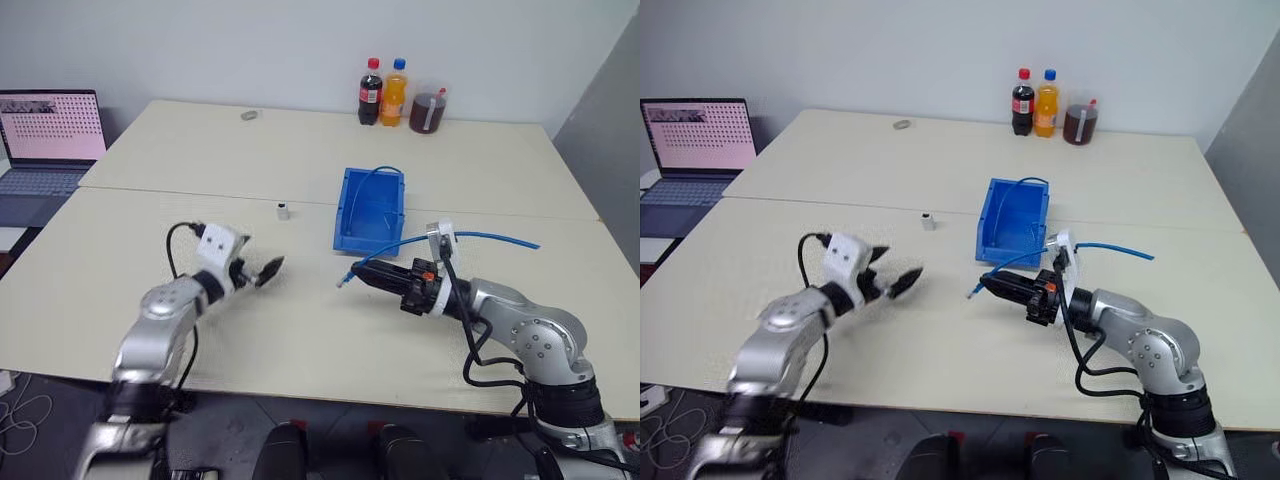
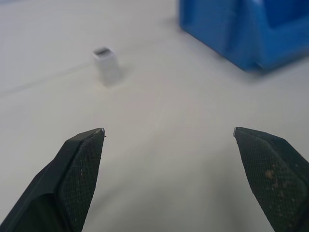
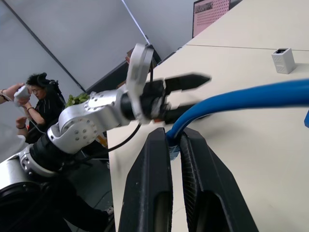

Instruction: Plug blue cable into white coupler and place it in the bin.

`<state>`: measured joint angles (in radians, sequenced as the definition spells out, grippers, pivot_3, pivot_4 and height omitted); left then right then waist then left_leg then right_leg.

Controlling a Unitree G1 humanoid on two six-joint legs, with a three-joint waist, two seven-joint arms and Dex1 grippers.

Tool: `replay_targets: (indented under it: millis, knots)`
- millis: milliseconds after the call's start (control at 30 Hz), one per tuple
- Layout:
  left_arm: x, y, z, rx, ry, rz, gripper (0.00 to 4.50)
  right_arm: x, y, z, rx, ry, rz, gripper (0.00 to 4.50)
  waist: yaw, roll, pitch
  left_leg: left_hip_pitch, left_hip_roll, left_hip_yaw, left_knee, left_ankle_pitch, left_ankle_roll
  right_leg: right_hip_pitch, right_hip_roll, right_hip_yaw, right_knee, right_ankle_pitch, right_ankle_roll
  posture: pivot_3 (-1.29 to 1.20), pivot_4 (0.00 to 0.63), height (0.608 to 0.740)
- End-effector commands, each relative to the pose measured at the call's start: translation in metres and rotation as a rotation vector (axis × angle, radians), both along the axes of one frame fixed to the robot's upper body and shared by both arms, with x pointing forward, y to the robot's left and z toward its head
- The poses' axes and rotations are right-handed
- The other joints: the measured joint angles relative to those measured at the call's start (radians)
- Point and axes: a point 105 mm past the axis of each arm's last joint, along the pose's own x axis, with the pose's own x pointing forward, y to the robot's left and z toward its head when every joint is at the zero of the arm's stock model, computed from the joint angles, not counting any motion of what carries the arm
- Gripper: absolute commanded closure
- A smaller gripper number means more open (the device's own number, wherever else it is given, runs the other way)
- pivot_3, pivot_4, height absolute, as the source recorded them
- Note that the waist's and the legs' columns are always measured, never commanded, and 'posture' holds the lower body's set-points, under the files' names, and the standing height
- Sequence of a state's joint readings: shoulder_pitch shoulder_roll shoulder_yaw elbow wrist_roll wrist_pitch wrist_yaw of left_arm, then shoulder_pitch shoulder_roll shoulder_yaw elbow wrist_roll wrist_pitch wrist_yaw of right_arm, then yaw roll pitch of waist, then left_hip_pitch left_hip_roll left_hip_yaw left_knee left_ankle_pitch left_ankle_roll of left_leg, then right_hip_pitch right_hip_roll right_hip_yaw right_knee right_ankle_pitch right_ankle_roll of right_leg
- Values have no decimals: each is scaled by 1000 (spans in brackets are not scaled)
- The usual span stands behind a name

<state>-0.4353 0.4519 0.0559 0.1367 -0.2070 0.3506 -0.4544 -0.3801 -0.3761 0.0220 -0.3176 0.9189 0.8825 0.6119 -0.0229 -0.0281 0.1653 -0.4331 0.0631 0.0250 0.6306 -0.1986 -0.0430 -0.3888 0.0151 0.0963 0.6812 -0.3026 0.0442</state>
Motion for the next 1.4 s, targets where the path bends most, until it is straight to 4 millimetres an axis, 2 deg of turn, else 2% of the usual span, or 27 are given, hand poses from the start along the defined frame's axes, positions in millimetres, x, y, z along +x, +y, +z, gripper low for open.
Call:
replay_targets:
  millis: [33,200,433,533,900,967,1000,1400]
  knots:
    - [22,-1,-1,-6,28,122,0,4,-1,13,20,-67,-5,4500,-4,0,0,0,0,0,0,0,0,0,0,0,0,0,0,0,150,740]
    - [49,-6,-10,-37,98,203,0,6,-3,14,21,-75,-25,4500,-11,0,0,0,1,0,-1,0,0,-1,1,0,0,0,0,0,150,740]
    - [70,-21,-15,-43,144,195,0,5,-2,15,25,-77,-38,4500,-7,0,0,-1,0,0,-1,0,0,-1,1,0,0,0,0,0,150,740]
    - [76,-28,-12,-21,140,169,0,3,-1,16,26,-81,-39,4500,-6,0,0,-1,0,0,-1,0,0,-1,1,0,0,0,0,0,150,740]
    - [90,-28,-2,-28,127,217,0,3,0,16,23,-84,-41,4500,-7,-1,0,-1,0,0,-2,0,0,-1,1,-1,0,0,0,0,150,740]
    - [91,-29,-2,-33,128,222,356,3,0,16,21,-84,-41,4500,-7,-1,0,-1,0,0,-1,0,0,-1,1,-1,0,0,0,0,150,740]
    - [91,-29,-1,-35,128,224,360,3,0,16,19,-84,-41,4500,-7,-1,0,-1,0,0,-1,0,0,-1,1,-1,0,0,0,0,150,740]
    - [93,-27,0,-66,133,253,2762,2,-1,14,4,-87,-43,4500,-7,-1,0,-1,0,0,-1,0,0,-1,1,-1,0,0,0,0,150,740]
